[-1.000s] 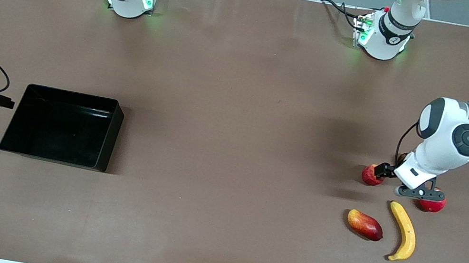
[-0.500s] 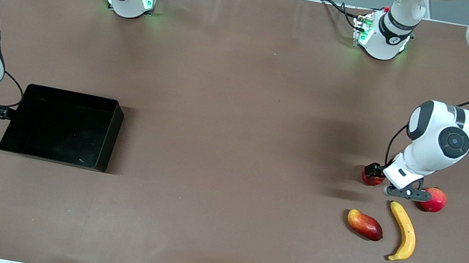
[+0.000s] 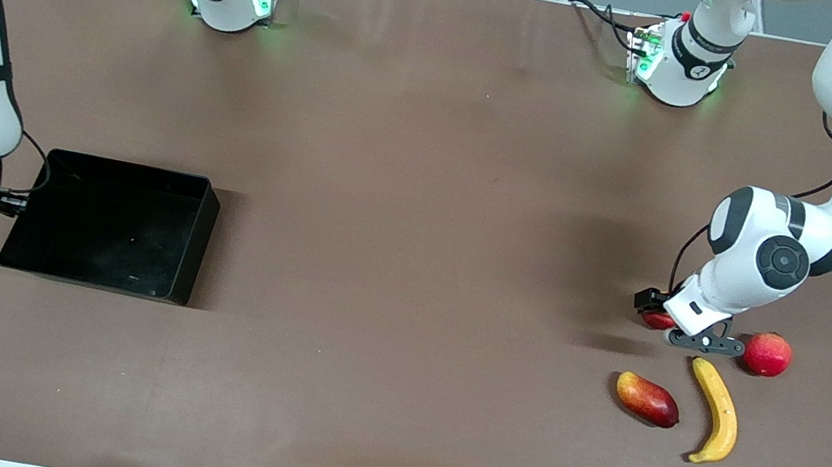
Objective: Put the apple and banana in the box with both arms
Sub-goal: 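Close the left gripper on the apple while the right gripper nears the box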
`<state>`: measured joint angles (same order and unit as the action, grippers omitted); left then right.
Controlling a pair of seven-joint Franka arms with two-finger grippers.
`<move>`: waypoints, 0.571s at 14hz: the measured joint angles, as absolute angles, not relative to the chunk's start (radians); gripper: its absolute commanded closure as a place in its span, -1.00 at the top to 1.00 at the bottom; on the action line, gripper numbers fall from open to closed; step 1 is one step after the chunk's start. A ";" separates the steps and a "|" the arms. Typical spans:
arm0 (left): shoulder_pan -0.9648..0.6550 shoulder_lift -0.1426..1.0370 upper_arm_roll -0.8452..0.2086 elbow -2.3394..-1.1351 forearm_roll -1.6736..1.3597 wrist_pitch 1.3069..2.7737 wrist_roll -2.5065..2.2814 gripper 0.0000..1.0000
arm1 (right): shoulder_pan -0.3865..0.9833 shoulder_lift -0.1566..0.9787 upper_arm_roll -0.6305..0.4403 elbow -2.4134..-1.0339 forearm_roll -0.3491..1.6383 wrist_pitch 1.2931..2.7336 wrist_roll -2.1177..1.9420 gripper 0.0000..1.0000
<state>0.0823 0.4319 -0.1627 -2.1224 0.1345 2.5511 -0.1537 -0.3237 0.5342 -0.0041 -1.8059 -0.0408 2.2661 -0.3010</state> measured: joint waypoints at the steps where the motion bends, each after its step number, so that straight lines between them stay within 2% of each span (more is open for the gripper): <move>1: 0.082 0.432 -0.163 -2.122 0.134 2.551 -0.154 -1.00 | -0.324 0.534 -0.003 -1.806 -0.041 2.266 -0.315 -1.00; 3: 0.081 0.431 -0.163 -2.120 0.134 2.551 -0.154 -1.00 | -0.324 0.533 -0.003 -1.804 -0.040 2.265 -0.333 -1.00; 5: 0.081 0.426 -0.163 -2.115 0.134 2.547 -0.154 -1.00 | -0.324 0.529 0.000 -1.785 -0.040 2.201 -0.347 -1.00; 8: 0.081 0.371 -0.166 -2.083 0.134 2.456 -0.154 -1.00 | -0.315 0.524 0.014 -1.671 -0.016 1.948 -0.324 -1.00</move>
